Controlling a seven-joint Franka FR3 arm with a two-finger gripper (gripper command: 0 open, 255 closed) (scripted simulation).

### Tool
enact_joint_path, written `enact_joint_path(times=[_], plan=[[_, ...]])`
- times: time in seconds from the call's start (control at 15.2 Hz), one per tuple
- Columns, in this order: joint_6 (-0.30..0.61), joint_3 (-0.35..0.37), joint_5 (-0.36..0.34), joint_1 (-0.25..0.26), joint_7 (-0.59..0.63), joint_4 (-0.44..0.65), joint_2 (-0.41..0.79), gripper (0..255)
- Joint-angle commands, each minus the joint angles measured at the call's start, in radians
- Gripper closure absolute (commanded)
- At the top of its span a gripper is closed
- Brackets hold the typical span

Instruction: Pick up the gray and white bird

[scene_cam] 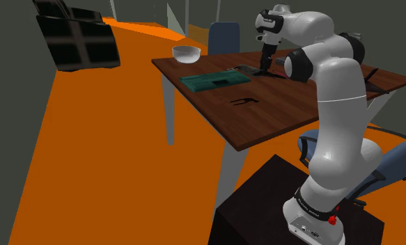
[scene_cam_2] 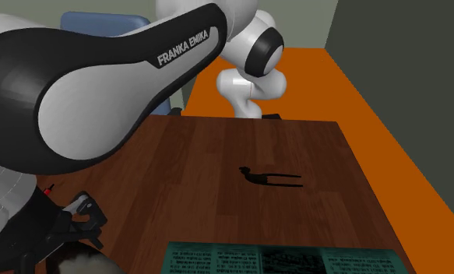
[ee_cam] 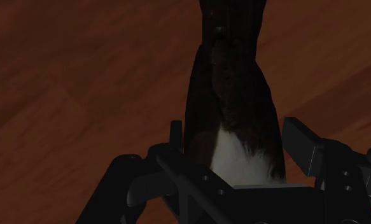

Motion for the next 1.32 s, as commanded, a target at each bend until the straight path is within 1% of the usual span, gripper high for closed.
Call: enact_joint_path(times=[0.0,0.53,0.92,1.25], plan=[[0.003,0.0,-0.001,0.002,0.0,-0.005,-0.001,255],[0.007,0.0,-0.001,0.002,-0.002,-0.011,-0.002,255],[-0.093,0.005,0.011,-0.036,0.009,0.123,0.026,255],[-0.195,0.016,0.033,-0.087,0.022,0.278,0.073,255]])
